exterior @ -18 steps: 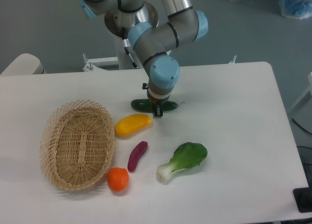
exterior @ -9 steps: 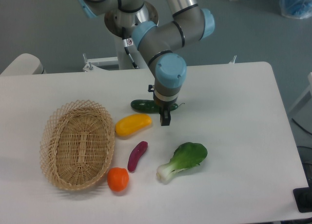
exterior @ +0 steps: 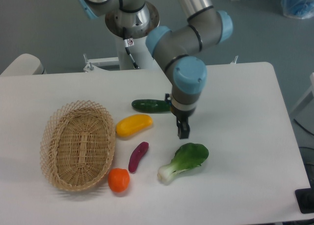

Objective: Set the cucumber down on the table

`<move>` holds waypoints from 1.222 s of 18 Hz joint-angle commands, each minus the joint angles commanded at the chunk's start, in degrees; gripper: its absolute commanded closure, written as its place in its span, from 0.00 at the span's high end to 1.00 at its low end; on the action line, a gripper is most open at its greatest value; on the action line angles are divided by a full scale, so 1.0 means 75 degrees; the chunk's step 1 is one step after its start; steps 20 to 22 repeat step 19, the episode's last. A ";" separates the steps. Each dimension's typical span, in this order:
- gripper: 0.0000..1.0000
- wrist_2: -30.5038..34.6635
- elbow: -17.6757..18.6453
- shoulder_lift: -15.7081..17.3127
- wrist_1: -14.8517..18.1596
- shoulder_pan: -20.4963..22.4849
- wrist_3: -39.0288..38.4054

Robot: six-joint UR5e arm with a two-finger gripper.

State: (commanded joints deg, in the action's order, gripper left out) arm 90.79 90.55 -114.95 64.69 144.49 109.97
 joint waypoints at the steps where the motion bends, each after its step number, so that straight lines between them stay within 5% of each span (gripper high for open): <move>1: 1.00 -0.0058 -0.0211 -0.0129 0.0093 0.0000 -0.0200; 5: 1.00 -0.0211 -0.1079 -0.0680 0.0550 0.0000 -0.0658; 12: 1.00 -0.0129 -0.1689 -0.1208 0.0527 -0.0082 -0.1185; 22: 1.00 -0.0023 -0.1737 -0.1326 0.0492 -0.0211 -0.1444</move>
